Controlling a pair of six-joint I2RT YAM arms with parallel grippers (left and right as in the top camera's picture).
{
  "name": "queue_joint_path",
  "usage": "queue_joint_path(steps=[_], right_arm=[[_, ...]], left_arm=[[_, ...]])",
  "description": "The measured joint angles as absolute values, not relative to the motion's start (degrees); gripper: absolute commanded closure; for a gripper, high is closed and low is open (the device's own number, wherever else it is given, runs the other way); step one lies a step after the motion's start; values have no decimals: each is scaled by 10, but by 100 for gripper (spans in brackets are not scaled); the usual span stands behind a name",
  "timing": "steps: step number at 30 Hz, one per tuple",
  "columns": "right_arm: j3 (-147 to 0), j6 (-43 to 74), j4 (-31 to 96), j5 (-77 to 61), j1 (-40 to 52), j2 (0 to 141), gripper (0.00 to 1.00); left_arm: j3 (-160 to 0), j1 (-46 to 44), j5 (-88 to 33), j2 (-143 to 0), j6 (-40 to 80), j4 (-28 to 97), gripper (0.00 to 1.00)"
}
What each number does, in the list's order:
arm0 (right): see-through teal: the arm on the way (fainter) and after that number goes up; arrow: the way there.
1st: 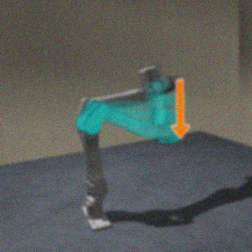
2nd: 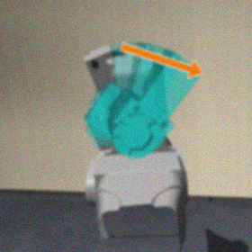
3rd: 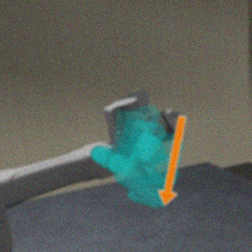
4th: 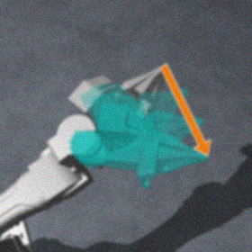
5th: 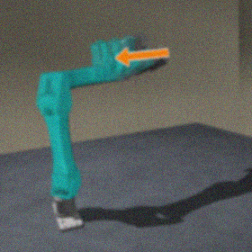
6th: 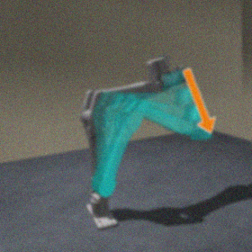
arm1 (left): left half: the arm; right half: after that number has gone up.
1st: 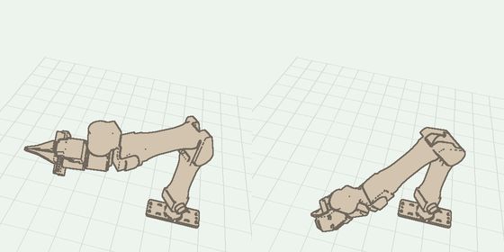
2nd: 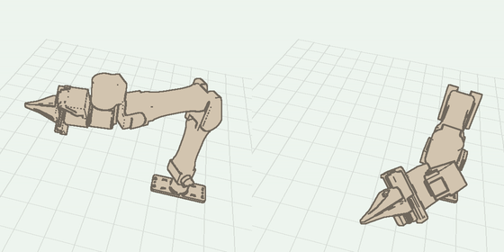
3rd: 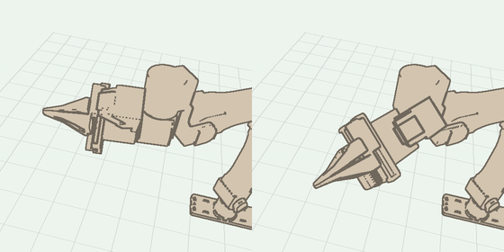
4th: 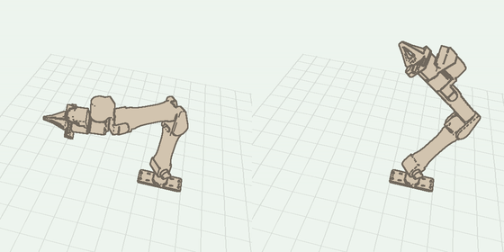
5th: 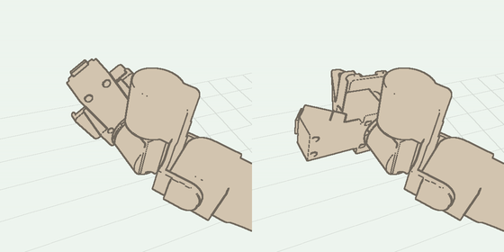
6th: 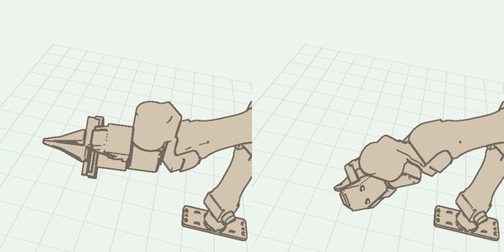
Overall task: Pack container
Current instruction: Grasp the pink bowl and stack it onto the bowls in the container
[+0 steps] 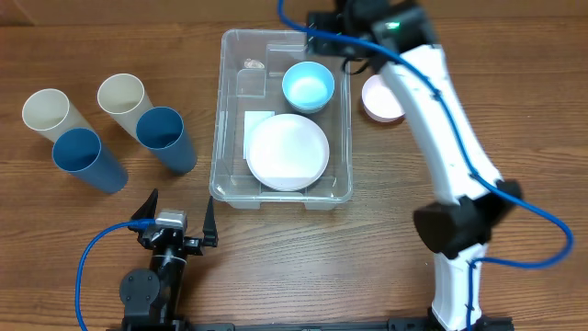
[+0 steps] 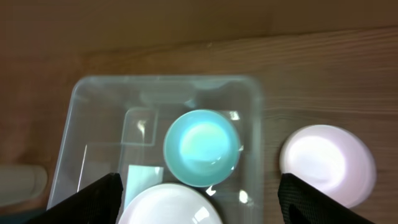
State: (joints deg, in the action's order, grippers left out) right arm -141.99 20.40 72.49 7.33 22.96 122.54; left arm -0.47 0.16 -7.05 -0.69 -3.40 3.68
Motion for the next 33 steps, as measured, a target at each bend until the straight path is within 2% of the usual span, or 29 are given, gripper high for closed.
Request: queue_joint_path(steps=[3, 4, 8, 13, 21, 25, 28, 30, 32, 33], right_arm=[[-1427, 251, 767, 84, 158, 1198, 16], [-1415, 273, 772, 80, 106, 1198, 16], [-1309, 301, 750, 44, -6, 1205, 17], [-1122, 278, 620, -5, -15, 1208, 18], [-970, 296, 496, -16, -7, 1208, 26], [-933, 299, 467, -21, -7, 1214, 58], [-932, 300, 461, -26, -7, 1228, 73], [-932, 302, 459, -27, -6, 1232, 76], [-932, 300, 457, -27, -2, 1233, 82], [-932, 300, 455, -27, 1, 1233, 89]], left_arm=[[-5, 2, -70, -7, -34, 37, 0], [-5, 2, -70, -7, -34, 37, 0], [-5, 2, -70, -7, -34, 37, 0], [-5, 2, -70, -7, -34, 37, 0], [-5, 2, -70, -7, -34, 37, 0], [-5, 2, -70, -7, -34, 37, 0], [-5, 2, -70, -7, -34, 37, 0], [-5, 2, -71, -7, -34, 37, 0], [-5, 2, -70, -7, -34, 37, 0], [-5, 2, -70, -7, -34, 37, 0]])
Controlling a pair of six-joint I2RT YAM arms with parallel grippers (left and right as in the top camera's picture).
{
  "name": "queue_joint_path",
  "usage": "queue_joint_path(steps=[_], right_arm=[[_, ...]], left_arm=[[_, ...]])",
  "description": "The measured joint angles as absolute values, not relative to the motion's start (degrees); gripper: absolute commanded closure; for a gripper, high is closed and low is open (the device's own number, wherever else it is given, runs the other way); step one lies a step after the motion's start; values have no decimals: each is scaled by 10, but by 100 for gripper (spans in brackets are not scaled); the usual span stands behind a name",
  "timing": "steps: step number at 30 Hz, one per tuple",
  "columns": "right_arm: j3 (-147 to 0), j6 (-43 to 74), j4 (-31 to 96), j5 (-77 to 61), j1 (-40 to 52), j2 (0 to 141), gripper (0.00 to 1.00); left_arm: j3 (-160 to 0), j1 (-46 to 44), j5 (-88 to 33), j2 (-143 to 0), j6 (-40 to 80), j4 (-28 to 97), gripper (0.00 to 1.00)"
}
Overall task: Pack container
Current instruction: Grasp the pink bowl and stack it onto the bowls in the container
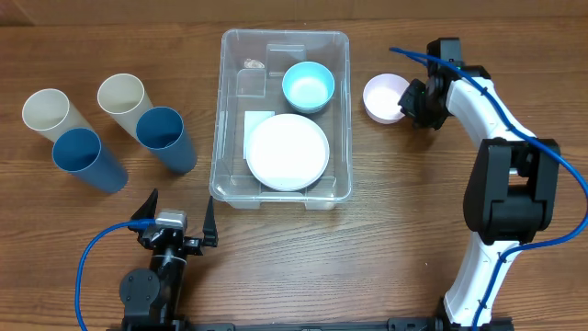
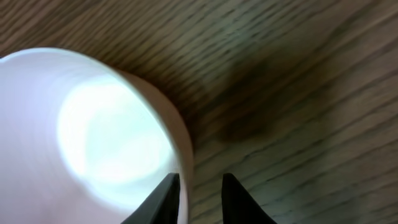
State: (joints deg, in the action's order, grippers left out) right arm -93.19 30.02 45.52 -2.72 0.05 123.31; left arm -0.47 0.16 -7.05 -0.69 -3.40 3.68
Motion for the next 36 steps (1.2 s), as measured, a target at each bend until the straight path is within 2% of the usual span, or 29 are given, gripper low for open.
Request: queue_joint_path(steps=[1, 5, 9, 12, 13, 17, 28, 36], right_arm=[[-932, 299, 455, -27, 5, 1233, 96], [-932, 300, 455, -29, 15, 1233, 96], [-976, 300, 533, -30, 4, 1234, 96], [-1082, 300, 600, -29, -16, 1234, 96], [-1183, 300, 658, -27, -25, 1223, 96], [-1290, 290, 710, -32, -14, 1216, 96], [-1318, 269, 700, -12, 212, 1193, 96], [-1297, 270, 662, 10, 240, 1266, 96]], left_arm=[[-5, 2, -70, -7, -34, 37, 0], [-5, 2, -70, -7, -34, 37, 0], [-5, 2, -70, -7, -34, 37, 0], [-5, 2, -70, -7, -34, 37, 0], [-5, 2, -70, -7, -34, 37, 0], [-5, 2, -70, -7, -34, 37, 0], [-5, 2, -70, -7, -34, 37, 0], [-5, 2, -70, -7, -34, 37, 0]])
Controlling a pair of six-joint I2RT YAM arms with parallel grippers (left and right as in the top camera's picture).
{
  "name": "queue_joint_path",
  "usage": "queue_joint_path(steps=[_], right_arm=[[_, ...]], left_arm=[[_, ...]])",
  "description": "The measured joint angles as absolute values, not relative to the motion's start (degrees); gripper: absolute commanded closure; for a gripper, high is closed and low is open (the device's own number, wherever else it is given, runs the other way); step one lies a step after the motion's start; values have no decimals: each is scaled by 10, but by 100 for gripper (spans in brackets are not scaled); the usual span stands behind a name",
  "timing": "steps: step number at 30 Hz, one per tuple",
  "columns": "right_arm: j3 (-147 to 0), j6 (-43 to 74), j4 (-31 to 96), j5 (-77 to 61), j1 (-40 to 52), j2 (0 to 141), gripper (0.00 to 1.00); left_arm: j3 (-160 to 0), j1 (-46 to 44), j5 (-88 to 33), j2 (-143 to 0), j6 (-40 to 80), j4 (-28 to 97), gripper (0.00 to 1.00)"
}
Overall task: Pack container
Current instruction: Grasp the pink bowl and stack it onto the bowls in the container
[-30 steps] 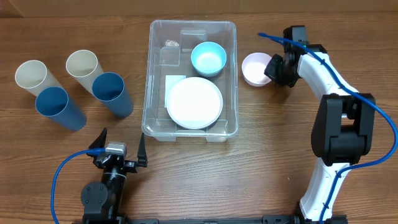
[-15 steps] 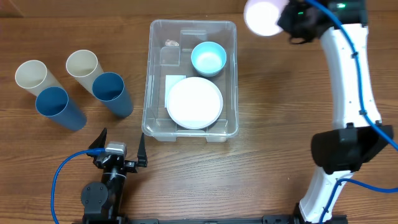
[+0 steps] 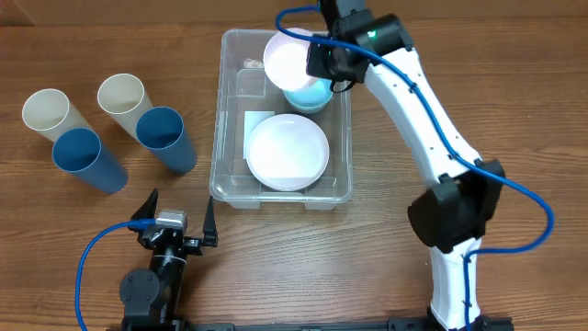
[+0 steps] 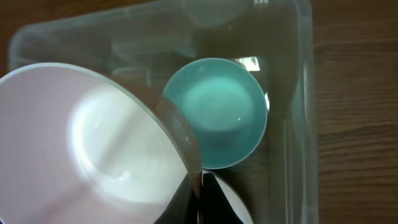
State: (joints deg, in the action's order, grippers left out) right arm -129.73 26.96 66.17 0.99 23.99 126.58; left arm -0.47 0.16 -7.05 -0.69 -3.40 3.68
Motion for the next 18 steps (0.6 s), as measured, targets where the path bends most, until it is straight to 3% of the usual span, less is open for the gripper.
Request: queue_joint_path(steps=[14, 15, 17, 18], right_arm=[[-1282, 281, 641, 65, 239, 1320, 95], [-1282, 281, 641, 67, 238, 1320, 89], [-1282, 285, 640, 74, 237, 1320, 44], [-1282, 283, 640, 77, 237, 1320, 37]], left_arm=[[-5, 2, -70, -7, -34, 37, 0], [-5, 2, -70, -7, -34, 37, 0], [-5, 2, -70, -7, -34, 37, 0], [-5, 2, -70, -7, -34, 37, 0]])
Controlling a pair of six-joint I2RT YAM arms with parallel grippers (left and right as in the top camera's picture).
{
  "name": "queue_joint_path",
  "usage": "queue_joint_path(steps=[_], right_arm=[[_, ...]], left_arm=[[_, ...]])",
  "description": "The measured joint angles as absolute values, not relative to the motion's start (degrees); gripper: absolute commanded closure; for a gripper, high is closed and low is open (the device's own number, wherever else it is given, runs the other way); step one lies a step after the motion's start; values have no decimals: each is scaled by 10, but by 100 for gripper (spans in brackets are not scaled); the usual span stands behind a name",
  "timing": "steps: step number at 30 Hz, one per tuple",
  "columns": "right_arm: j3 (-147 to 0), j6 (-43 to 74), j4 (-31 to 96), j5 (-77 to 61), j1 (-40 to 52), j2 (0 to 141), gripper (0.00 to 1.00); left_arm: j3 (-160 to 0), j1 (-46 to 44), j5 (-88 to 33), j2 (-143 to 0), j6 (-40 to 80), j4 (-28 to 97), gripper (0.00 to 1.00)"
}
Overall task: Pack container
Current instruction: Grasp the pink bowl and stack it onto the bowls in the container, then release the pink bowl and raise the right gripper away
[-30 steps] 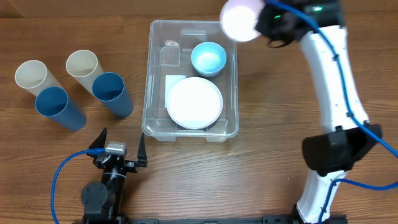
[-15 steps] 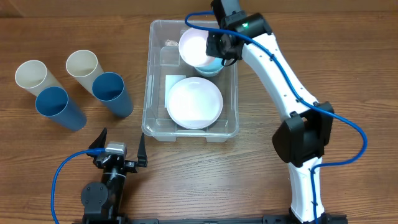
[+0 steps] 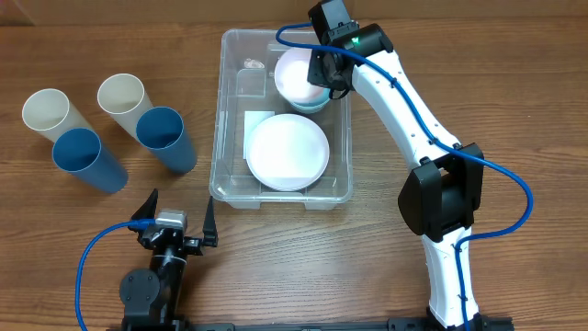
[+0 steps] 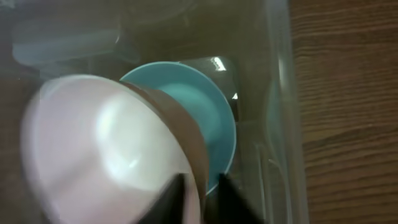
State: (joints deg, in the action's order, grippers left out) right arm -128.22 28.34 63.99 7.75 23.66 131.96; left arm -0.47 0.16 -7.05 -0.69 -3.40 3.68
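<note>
A pink bowl [image 3: 296, 69] [image 4: 106, 149] lies tilted on the teal bowl [image 3: 315, 105] [image 4: 208, 109] at the back of the clear container [image 3: 220, 119] [image 4: 280, 124]. My right gripper [image 3: 323, 74] [image 4: 200, 186] is over that corner, its fingers apart on either side of the pink bowl's rim and no longer pinching it. A white plate [image 3: 287, 152] lies flat in the container's front half. My left gripper [image 3: 177, 221] rests open near the table's front edge, far from everything.
Two cream cups [image 3: 46, 110] [image 3: 121, 92] and two blue cups [image 3: 165, 138] [image 3: 87, 158] lie on the table to the left of the container. A small clear insert [image 3: 250, 78] sits in the container's back left.
The pink bowl has gone from held above the container's back to lying on the teal bowl. My right gripper's fingers, then pinched shut on its rim, now stand apart.
My right gripper was open above the container, the pink bowl on the table to its right. Then its fingers straddled that bowl's rim. Then it held the bowl over the container's back. Now the bowl lies on the teal bowl, released.
</note>
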Motion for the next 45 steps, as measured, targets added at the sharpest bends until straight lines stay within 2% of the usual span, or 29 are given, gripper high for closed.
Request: queue_joint_path(steps=[1, 7, 13, 17, 20, 23, 25, 29, 35, 39, 42, 45], right_arm=[[-1282, 284, 639, 79, 237, 1320, 34], [-1282, 282, 634, 79, 237, 1320, 32], [-1337, 250, 686, 27, 237, 1319, 18], [-1395, 252, 761, 18, 230, 1289, 0], [-1426, 262, 804, 32, 185, 1229, 0], [-1439, 267, 836, 47, 87, 1167, 0], [-1443, 268, 860, 54, 14, 1151, 0], [-1442, 270, 867, 58, -72, 1152, 0], [-1442, 270, 867, 60, -149, 1152, 0], [-1442, 269, 867, 60, -157, 1152, 0], [-1442, 270, 867, 60, -156, 1152, 0], [-1442, 270, 868, 60, -156, 1152, 0]], left_arm=[[-5, 2, -70, -7, -34, 37, 0], [-5, 2, -70, -7, -34, 37, 0], [-5, 2, -70, -7, -34, 37, 0], [-5, 2, -70, -7, -34, 37, 0], [-5, 2, -70, -7, -34, 37, 0], [-5, 2, -70, -7, -34, 37, 0], [-5, 2, -70, -7, -34, 37, 0], [-5, 2, -70, -7, -34, 37, 0], [-5, 2, -70, -7, -34, 37, 0], [-4, 2, -76, -7, -32, 30, 0], [-4, 2, -146, -7, -17, -61, 0], [-5, 3, -253, -9, 8, -239, 0]])
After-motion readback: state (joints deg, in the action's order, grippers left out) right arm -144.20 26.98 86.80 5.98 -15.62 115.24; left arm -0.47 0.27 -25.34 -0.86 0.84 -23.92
